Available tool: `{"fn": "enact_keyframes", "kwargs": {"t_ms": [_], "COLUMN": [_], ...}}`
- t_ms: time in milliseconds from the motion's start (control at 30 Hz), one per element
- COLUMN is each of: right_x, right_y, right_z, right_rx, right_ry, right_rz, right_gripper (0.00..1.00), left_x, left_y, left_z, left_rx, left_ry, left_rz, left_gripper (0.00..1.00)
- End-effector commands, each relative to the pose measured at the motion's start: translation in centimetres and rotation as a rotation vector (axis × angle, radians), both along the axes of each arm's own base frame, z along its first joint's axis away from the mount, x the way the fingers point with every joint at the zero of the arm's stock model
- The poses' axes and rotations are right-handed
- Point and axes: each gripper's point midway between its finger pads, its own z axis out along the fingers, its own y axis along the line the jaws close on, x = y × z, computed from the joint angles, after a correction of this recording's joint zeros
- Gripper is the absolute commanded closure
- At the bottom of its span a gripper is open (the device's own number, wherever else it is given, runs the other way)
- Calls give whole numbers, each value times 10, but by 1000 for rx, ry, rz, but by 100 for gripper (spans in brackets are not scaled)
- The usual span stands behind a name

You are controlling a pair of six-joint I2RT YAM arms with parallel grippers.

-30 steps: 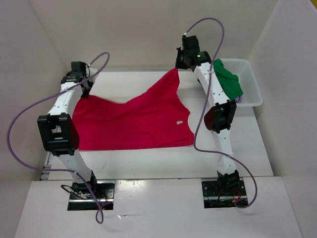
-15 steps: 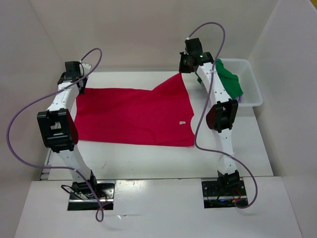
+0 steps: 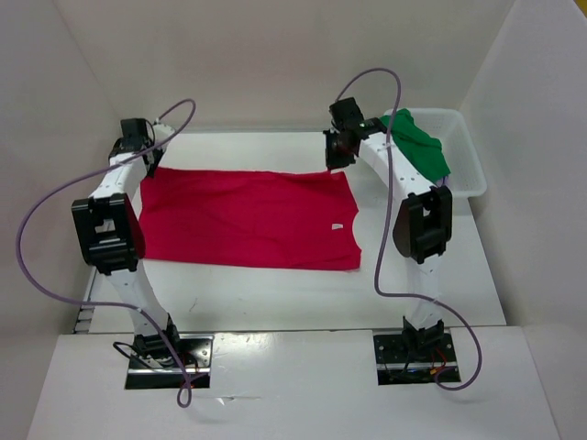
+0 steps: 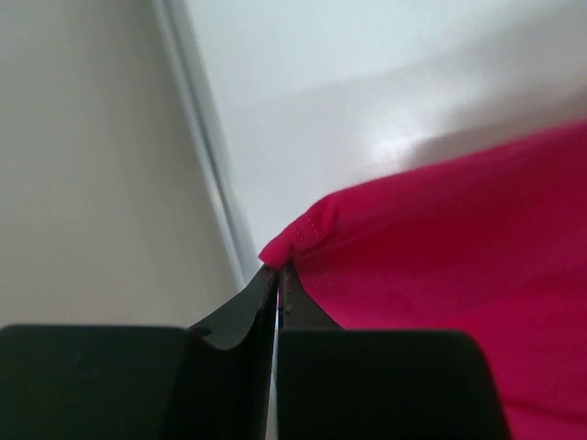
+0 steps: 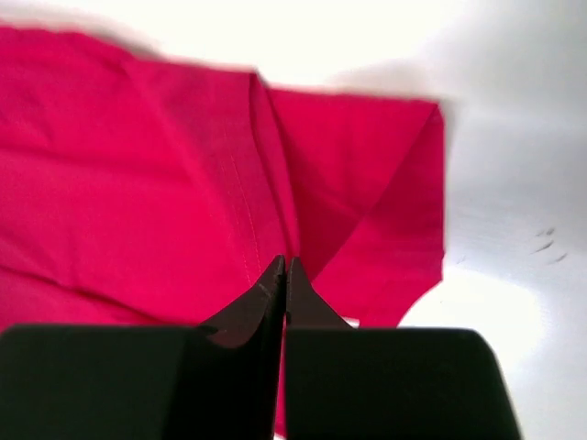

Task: Fold and stack the t-shirts
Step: Fold the other side of the tshirt into a rectangle

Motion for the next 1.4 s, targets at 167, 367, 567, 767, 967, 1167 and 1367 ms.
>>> {"fn": "enact_keyframes", "kwargs": {"t_ms": [167, 367, 567, 767, 967, 1167, 1367], "right_x": [86, 88, 66, 27, -23, -48, -69], "right_y": [7, 20, 38, 57, 44, 18, 8], "right_z": [59, 54, 41, 53, 21, 4, -10], "right_rx": [19, 15, -21, -29, -11, -16, -1], "right_ry": [-234, -227, -174, -149, -95, -41, 13], "right_rz": [-114, -106, -43, 18, 19, -22, -55], "right_gripper": [100, 100, 100, 100, 100, 100, 100], "left_x": [101, 98, 80, 56, 12, -2, -17], "left_y": [25, 17, 13, 5, 8, 38, 58], "left_z": [50, 4, -22, -2, -26, -28, -45], "left_rx": [41, 16, 29, -6, 56, 59, 90], "left_ry": [-274, -196, -138, -134, -3, 15, 69], "left_rz": [34, 18, -16, -83, -122, -17, 28], "left_gripper": [100, 100, 100, 100, 100, 100, 100]}}
